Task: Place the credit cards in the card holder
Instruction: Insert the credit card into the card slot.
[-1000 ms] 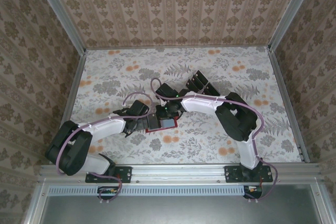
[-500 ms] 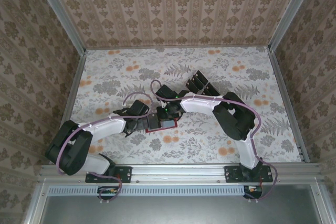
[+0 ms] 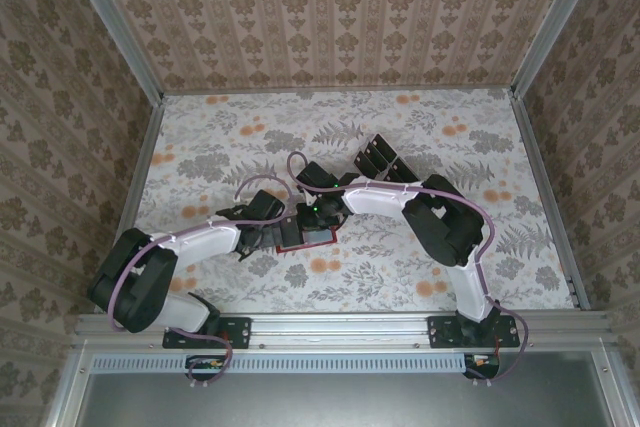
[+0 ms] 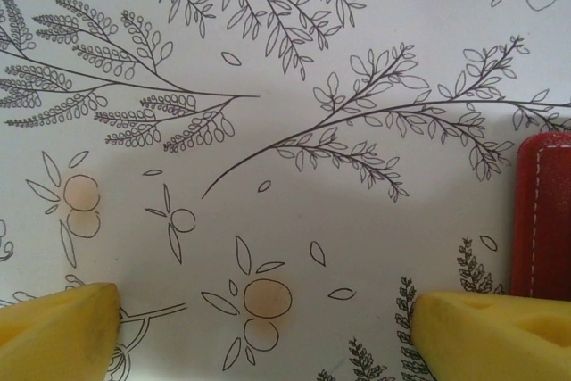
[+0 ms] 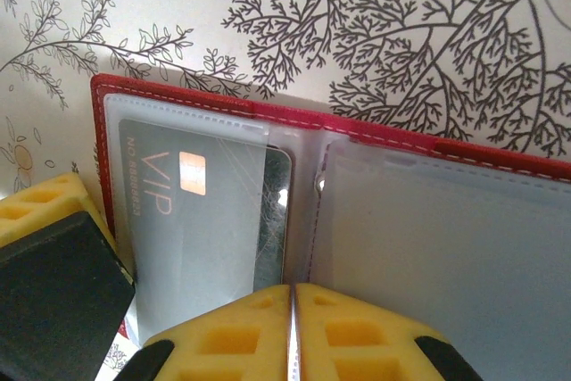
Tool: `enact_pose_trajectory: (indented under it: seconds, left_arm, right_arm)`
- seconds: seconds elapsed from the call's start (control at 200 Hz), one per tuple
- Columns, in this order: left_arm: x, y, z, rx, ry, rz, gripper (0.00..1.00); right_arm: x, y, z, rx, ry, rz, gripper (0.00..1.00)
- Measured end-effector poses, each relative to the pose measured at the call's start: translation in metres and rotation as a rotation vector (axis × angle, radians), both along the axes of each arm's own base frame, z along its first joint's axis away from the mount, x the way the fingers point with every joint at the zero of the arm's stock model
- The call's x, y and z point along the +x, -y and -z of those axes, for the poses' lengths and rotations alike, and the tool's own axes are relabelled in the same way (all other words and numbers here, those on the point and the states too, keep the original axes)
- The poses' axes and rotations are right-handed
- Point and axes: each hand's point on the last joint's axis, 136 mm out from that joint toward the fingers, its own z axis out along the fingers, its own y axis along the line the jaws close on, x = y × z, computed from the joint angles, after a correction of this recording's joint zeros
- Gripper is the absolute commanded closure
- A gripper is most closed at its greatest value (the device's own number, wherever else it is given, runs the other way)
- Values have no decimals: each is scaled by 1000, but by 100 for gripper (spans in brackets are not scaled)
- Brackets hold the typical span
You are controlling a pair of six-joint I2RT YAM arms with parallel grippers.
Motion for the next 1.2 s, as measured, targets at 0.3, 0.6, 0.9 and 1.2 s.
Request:
enact_pose_trajectory:
  seconds: [0.3,0.6,0.9,1.2]
  left_arm:
    - [0,0,0,1,0,0,0]
    - [5,-8,-14,-29,33,-36,0]
    - [7,-17,-20,-34,44,-70,0]
    - [5,-25,-17,10,36,-85,0]
  right_arm:
    - [-1,-6,0,32,-27,23,87]
    - [0,-8,-1,48,-30,34,87]
    - [-3,-14,-2,77,-32,19,87]
    - [-3,-14,-2,78,-33,19,86]
